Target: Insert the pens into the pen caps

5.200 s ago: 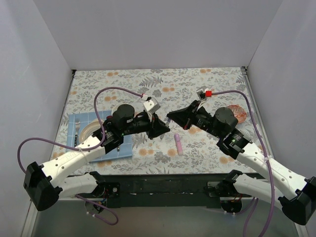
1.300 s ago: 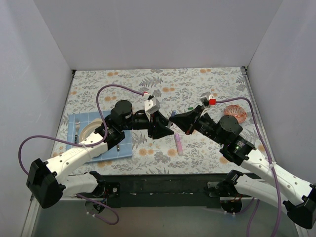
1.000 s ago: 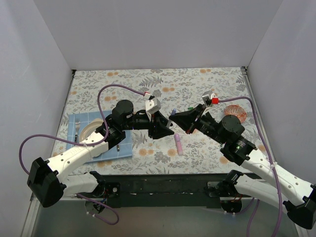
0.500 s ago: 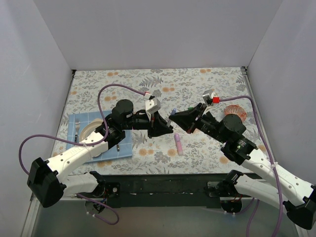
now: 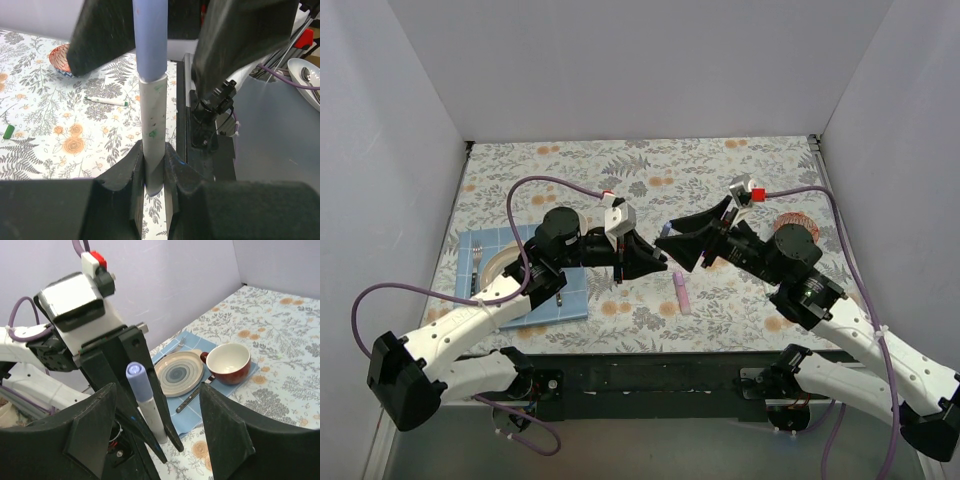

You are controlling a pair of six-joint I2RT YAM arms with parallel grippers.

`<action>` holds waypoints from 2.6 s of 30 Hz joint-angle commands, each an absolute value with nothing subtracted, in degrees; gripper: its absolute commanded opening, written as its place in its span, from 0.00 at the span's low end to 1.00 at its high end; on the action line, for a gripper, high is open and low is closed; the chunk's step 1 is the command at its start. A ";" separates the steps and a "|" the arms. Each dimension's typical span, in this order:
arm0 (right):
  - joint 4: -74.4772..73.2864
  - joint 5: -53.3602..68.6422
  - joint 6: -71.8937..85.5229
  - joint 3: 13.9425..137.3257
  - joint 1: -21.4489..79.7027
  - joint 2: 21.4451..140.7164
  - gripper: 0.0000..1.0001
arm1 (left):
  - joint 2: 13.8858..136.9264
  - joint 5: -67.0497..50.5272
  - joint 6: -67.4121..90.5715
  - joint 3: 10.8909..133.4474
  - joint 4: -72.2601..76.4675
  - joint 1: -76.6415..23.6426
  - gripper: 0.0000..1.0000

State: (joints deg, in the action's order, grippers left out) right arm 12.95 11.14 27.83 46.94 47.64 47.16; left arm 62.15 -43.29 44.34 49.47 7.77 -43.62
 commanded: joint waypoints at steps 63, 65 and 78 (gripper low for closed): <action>19.34 14.23 36.38 33.22 48.60 53.00 0.01 | 68.38 -24.61 42.98 58.98 6.86 -42.98 0.00; 19.60 14.68 37.61 32.09 48.52 53.52 0.01 | 68.38 -24.17 42.28 59.15 6.33 -42.98 0.00; 10.29 13.02 38.58 32.61 51.15 55.81 0.01 | 69.08 -24.17 39.99 60.02 4.84 -41.49 0.00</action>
